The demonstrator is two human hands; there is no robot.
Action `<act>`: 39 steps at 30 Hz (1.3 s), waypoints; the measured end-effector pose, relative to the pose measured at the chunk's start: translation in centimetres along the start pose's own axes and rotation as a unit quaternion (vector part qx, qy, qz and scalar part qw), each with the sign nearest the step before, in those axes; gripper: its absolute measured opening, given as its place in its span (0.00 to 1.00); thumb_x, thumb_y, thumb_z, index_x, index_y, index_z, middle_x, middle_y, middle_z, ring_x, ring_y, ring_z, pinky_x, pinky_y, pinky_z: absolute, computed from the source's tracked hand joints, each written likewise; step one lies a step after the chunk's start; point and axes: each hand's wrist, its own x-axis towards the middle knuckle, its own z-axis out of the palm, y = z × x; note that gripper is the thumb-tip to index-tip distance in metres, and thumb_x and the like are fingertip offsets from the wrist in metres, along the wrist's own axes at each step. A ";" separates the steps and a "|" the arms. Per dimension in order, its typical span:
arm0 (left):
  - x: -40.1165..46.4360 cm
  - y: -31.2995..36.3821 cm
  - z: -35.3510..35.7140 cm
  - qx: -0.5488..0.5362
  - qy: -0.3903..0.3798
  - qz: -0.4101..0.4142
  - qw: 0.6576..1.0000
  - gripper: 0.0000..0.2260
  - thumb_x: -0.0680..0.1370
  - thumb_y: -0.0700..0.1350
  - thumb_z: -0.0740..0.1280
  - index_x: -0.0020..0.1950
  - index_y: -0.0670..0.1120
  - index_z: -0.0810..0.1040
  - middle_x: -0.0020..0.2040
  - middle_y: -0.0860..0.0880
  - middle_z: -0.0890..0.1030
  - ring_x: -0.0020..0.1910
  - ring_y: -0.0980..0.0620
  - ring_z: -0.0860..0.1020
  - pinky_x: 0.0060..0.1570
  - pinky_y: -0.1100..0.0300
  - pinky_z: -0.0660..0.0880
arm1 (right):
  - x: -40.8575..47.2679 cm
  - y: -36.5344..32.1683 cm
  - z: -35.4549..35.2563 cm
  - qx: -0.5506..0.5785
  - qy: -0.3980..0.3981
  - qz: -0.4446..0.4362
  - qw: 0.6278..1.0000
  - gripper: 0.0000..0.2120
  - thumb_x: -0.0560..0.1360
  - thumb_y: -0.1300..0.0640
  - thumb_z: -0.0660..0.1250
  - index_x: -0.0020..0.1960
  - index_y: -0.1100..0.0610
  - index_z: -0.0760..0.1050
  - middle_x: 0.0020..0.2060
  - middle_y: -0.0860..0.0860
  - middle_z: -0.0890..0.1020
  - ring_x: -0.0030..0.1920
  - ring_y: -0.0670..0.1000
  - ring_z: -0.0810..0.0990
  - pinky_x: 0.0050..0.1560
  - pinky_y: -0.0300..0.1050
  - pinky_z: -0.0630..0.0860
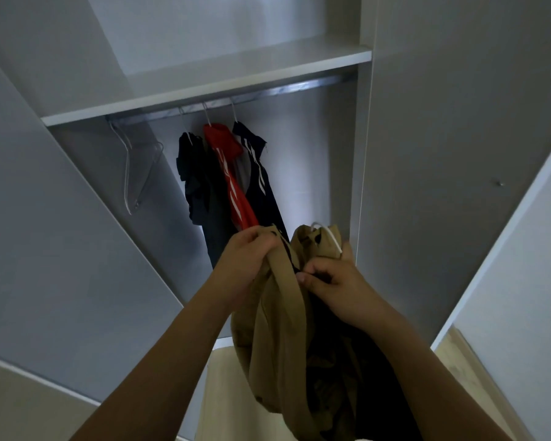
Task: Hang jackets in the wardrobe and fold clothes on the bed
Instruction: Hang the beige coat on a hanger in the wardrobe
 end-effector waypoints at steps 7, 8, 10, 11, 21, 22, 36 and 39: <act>-0.1 -0.6 0.5 0.062 0.071 0.016 0.995 0.11 0.78 0.42 0.66 0.51 0.33 0.77 0.42 0.37 0.77 0.41 0.43 0.78 0.42 0.57 0.77 | -0.2 0.0 -0.6 0.062 -0.032 0.024 0.997 0.08 0.76 0.55 0.69 0.39 0.56 0.79 0.59 0.49 0.66 0.57 0.51 0.72 0.61 0.42 0.72; -0.2 -0.8 0.7 0.063 0.096 0.029 0.993 0.10 0.79 0.43 0.65 0.50 0.35 0.78 0.41 0.39 0.78 0.40 0.46 0.78 0.38 0.62 0.75 | -0.1 0.0 -0.7 0.061 -0.024 0.023 0.998 0.08 0.76 0.56 0.69 0.39 0.56 0.80 0.58 0.48 0.66 0.57 0.50 0.72 0.59 0.39 0.71; -0.4 -1.1 1.0 0.076 0.144 0.063 0.985 0.08 0.80 0.43 0.64 0.49 0.39 0.79 0.40 0.44 0.78 0.37 0.55 0.78 0.34 0.71 0.72 | 0.1 0.0 -1.0 0.058 -0.008 0.022 0.998 0.08 0.76 0.57 0.70 0.38 0.56 0.80 0.57 0.44 0.65 0.56 0.47 0.72 0.52 0.32 0.69; -0.5 -1.2 1.1 0.081 0.170 0.078 0.979 0.08 0.80 0.43 0.64 0.48 0.40 0.78 0.39 0.47 0.78 0.36 0.60 0.77 0.34 0.74 0.71 | 0.3 0.1 -1.3 0.057 -0.004 0.023 0.998 0.08 0.75 0.56 0.70 0.38 0.56 0.80 0.57 0.44 0.66 0.55 0.46 0.72 0.50 0.32 0.68; 0.2 -1.6 -2.7 0.049 0.316 0.114 0.941 0.10 0.80 0.41 0.62 0.39 0.45 0.71 0.30 0.53 0.66 0.28 0.58 0.67 0.33 0.62 0.67 | 2.0 1.9 -3.5 0.010 0.045 0.016 0.999 0.13 0.75 0.54 0.71 0.31 0.46 0.80 0.64 0.52 0.66 0.56 0.51 0.73 0.55 0.42 0.70; 0.2 -1.7 -3.4 0.055 0.326 0.121 0.936 0.13 0.79 0.42 0.63 0.35 0.47 0.68 0.28 0.54 0.65 0.26 0.59 0.66 0.30 0.64 0.64 | 2.1 2.0 -3.6 0.007 0.055 0.013 0.998 0.13 0.74 0.54 0.71 0.31 0.46 0.80 0.63 0.51 0.66 0.55 0.48 0.73 0.53 0.39 0.70; 1.6 -3.7 -3.9 0.522 0.108 0.059 0.844 0.19 0.76 0.50 0.64 0.66 0.52 0.69 0.63 0.49 0.72 0.63 0.48 0.70 0.67 0.45 0.64 | 4.1 0.5 -5.1 -0.037 0.088 -0.028 0.995 0.15 0.76 0.55 0.69 0.32 0.44 0.78 0.51 0.40 0.62 0.49 0.33 0.67 0.45 0.15 0.61; 1.6 -2.7 0.0 0.436 -0.073 0.150 0.884 0.15 0.80 0.54 0.61 0.66 0.56 0.71 0.59 0.55 0.76 0.58 0.55 0.72 0.67 0.49 0.65 | 4.2 0.6 -4.9 -0.041 0.088 -0.049 0.994 0.15 0.75 0.58 0.70 0.31 0.48 0.77 0.51 0.37 0.61 0.46 0.28 0.67 0.45 0.14 0.61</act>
